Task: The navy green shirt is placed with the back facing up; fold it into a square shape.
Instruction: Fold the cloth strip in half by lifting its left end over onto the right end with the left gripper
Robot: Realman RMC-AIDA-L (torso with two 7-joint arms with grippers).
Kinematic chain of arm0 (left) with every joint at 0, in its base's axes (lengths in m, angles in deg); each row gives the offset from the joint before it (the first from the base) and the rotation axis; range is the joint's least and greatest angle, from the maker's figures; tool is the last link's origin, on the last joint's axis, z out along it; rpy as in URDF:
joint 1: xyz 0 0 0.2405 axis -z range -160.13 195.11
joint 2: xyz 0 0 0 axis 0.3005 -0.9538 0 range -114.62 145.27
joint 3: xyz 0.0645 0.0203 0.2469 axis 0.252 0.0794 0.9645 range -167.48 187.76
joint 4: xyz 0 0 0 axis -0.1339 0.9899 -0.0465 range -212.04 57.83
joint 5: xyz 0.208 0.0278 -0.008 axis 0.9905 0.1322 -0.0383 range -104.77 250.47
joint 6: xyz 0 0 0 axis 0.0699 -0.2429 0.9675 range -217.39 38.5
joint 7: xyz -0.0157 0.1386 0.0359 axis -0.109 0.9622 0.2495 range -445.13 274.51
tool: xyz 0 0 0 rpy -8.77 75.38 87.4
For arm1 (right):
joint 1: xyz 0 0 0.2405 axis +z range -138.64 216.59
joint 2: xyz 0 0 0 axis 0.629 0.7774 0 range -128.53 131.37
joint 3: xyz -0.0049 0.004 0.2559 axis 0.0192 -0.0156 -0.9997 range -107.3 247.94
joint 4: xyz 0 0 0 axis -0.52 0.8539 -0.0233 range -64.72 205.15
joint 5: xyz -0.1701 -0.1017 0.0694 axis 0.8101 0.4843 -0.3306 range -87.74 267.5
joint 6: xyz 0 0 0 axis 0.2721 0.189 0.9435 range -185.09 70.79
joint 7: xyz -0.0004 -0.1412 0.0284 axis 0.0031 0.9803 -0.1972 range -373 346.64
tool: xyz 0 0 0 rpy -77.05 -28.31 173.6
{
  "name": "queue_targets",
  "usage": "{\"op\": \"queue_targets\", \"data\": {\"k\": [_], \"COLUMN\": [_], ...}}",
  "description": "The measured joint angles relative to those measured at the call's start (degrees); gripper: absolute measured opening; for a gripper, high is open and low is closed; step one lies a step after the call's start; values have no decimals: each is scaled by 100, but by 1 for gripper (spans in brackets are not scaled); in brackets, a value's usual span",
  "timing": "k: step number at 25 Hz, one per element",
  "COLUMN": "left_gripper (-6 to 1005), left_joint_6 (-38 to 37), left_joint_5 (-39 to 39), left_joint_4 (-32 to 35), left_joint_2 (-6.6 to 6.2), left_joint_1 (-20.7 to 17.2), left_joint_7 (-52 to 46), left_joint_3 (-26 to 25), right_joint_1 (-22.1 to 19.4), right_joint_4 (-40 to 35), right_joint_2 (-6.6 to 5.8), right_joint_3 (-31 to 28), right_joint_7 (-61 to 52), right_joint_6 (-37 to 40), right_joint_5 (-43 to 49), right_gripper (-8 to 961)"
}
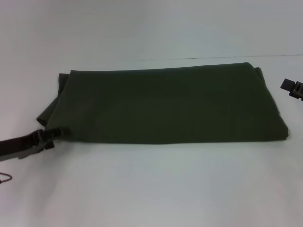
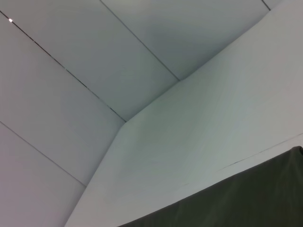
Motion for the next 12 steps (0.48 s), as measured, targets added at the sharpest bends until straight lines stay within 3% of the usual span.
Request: {"op": "queue_targets", "data": {"k": [12], "left_gripper": [844], "left_joint_6": [91], "left_joint_5": [69], "left_joint_4": [-35], "left_joint_2": [5], "left_joint_1": [51], "left_joint_7": [-34], "left_joint_3": [29], "right_joint_1": [5], "right_joint_4": [2], "right_joint_2": [0], "right_joint_3": [-16], "right_joint_7": [-11], "right_joint_6": [0], "right_joint_5": [0], "right_gripper": [742]}}
